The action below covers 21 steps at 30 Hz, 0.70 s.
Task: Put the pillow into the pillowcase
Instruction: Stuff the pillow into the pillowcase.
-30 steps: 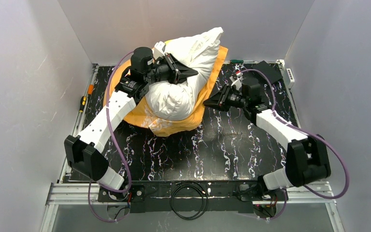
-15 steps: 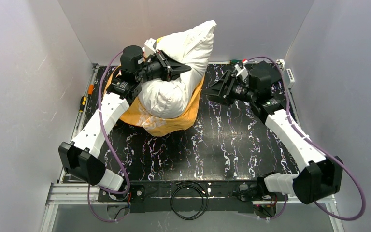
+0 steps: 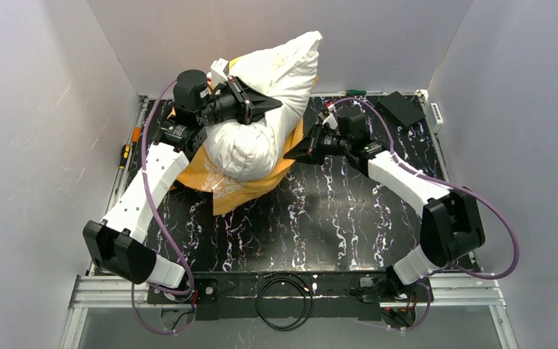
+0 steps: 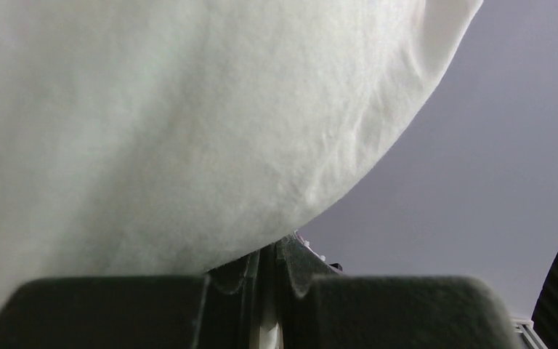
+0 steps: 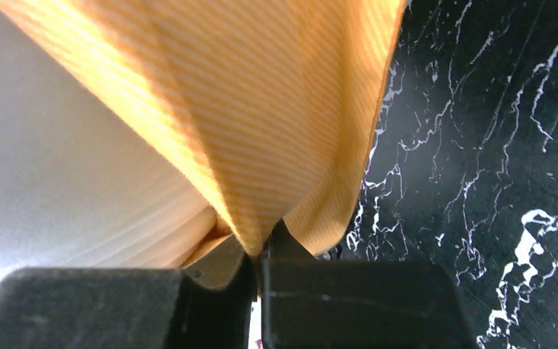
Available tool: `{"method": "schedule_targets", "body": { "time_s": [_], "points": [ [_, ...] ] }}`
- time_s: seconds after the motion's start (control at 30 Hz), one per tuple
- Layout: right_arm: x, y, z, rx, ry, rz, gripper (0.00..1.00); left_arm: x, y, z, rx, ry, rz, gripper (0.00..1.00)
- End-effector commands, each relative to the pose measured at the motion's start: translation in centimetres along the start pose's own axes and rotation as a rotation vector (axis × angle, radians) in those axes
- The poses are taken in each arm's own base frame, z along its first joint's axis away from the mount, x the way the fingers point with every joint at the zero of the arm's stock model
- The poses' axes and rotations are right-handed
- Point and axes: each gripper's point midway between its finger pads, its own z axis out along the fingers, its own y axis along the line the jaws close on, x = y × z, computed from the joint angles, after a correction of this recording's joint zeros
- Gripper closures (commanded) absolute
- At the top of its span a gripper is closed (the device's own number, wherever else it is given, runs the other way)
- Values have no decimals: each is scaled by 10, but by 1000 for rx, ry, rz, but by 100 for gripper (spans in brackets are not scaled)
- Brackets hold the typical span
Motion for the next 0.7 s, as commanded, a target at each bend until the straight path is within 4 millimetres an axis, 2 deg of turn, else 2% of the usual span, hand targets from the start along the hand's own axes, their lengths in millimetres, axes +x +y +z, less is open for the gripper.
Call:
{"method": "schedule_targets", "body": {
  "time_s": [0.0,0.03,0.13,0.17,0.23,0.3,0.37,0.4,0.5,0.57,0.67],
  "points": [
    [10,-2,-25,61,3,-49,98,-6,-64,-48,155,-99,73,100],
    [15,-12,-32,102,6,-56,99,-11,-63,-52,147,-115,76,100],
    [34,-56,-54,259,41,-57,99,-23,-56,-62,80,-167,102,100],
    [40,-72,-60,303,55,-54,99,-26,-59,-66,74,-181,118,100],
    [48,-95,-64,362,76,-56,99,-31,-61,-68,78,-195,117,100],
    [51,-107,-64,392,103,-64,99,-32,-66,-67,113,-188,98,100],
    [44,-103,-63,408,117,-92,99,-32,-71,-64,146,-168,80,100],
    [38,-98,-63,415,109,-111,91,-32,-72,-63,155,-160,73,100],
    [12,-70,-64,410,58,-193,59,-32,-77,-63,167,-158,70,100],
    [-2,-46,-65,381,30,-234,46,-31,-78,-64,169,-157,69,100],
    [-17,-2,-65,281,-17,-269,42,-30,-77,-63,169,-145,62,100]
  ]
}}
